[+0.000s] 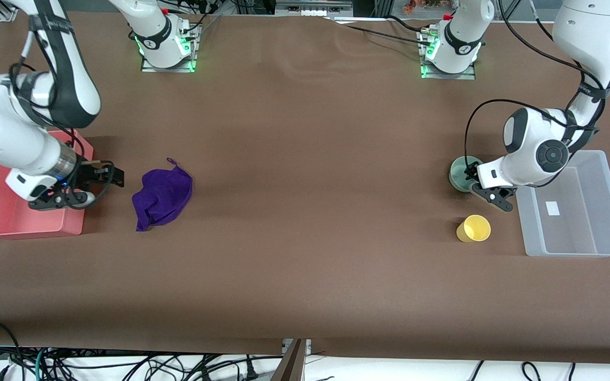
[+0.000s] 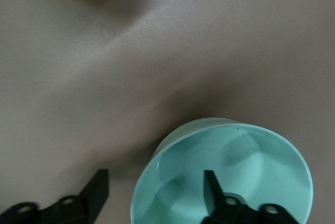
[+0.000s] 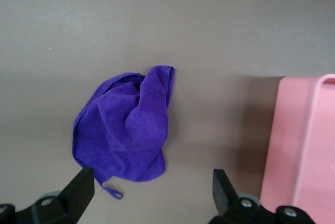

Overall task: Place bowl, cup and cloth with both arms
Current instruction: 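Grasp the green bowl with the left gripper while the right gripper grasps the cloth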

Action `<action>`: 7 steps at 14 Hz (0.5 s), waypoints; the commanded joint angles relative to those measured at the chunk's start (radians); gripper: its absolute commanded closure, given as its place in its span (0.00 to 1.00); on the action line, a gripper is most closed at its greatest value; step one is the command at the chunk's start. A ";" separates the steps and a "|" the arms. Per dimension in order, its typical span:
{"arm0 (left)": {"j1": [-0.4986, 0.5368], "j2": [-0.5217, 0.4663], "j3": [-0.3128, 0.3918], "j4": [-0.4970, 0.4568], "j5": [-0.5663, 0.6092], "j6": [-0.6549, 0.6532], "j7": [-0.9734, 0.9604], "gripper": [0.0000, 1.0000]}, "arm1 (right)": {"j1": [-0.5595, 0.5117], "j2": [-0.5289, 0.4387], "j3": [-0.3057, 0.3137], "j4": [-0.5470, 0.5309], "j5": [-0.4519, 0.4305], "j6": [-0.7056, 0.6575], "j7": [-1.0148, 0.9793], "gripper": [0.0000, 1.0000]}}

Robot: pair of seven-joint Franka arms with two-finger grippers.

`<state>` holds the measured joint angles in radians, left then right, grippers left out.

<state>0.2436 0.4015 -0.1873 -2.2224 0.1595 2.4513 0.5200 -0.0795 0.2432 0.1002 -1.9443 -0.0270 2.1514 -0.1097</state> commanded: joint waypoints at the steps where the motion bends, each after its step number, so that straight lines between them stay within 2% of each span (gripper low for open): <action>1: 0.005 -0.015 -0.003 -0.006 0.021 0.011 0.032 1.00 | 0.011 0.057 0.003 -0.025 0.012 0.079 0.015 0.00; 7: 0.005 -0.032 -0.004 0.004 0.021 -0.024 0.057 1.00 | 0.046 0.183 0.003 -0.050 0.019 0.257 0.103 0.00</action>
<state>0.2435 0.3982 -0.1875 -2.2200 0.1595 2.4519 0.5553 -0.0510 0.4109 0.1021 -1.9720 -0.0193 2.3539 -0.0402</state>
